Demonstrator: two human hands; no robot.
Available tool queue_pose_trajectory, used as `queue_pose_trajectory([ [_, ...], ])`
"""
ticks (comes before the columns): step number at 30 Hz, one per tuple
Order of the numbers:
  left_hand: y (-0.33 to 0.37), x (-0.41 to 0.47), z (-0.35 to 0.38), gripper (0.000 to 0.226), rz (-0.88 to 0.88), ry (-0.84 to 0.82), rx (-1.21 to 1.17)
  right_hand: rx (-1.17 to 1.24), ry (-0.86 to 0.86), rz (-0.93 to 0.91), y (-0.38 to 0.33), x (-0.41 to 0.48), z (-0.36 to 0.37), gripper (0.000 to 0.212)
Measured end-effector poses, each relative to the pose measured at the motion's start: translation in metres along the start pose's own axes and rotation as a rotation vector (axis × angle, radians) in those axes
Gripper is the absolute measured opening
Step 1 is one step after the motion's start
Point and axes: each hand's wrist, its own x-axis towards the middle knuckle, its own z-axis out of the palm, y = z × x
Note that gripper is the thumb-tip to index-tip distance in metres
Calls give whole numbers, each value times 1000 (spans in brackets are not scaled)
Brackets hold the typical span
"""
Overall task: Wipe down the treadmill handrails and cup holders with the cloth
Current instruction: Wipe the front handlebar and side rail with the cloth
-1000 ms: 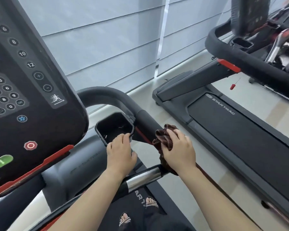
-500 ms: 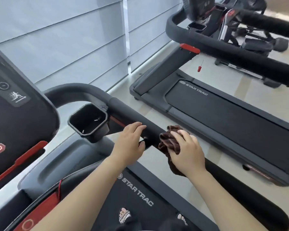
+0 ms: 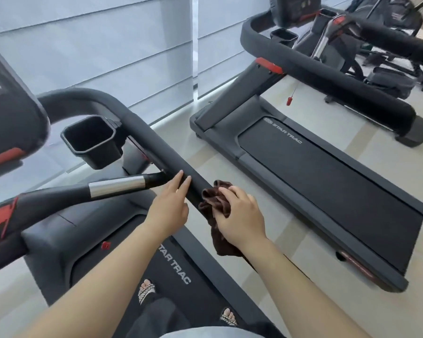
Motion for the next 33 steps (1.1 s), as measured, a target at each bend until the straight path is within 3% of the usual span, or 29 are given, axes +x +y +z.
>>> queue_pose_trajectory([
  [9, 52, -29, 34, 66, -133, 37, -13, 57, 14, -5, 85, -86, -38, 46],
  [18, 49, -52, 31, 62, -103, -13, 41, -34, 11, -141, 39, -35, -15, 52],
  [27, -23, -48, -28, 50, -148, 167, 215, -57, 65, -188, 6, 5, 11, 51],
  [33, -96, -23, -69, 33, -177, 189, 303, -82, 87, -209, -24, 37, 27, 53],
])
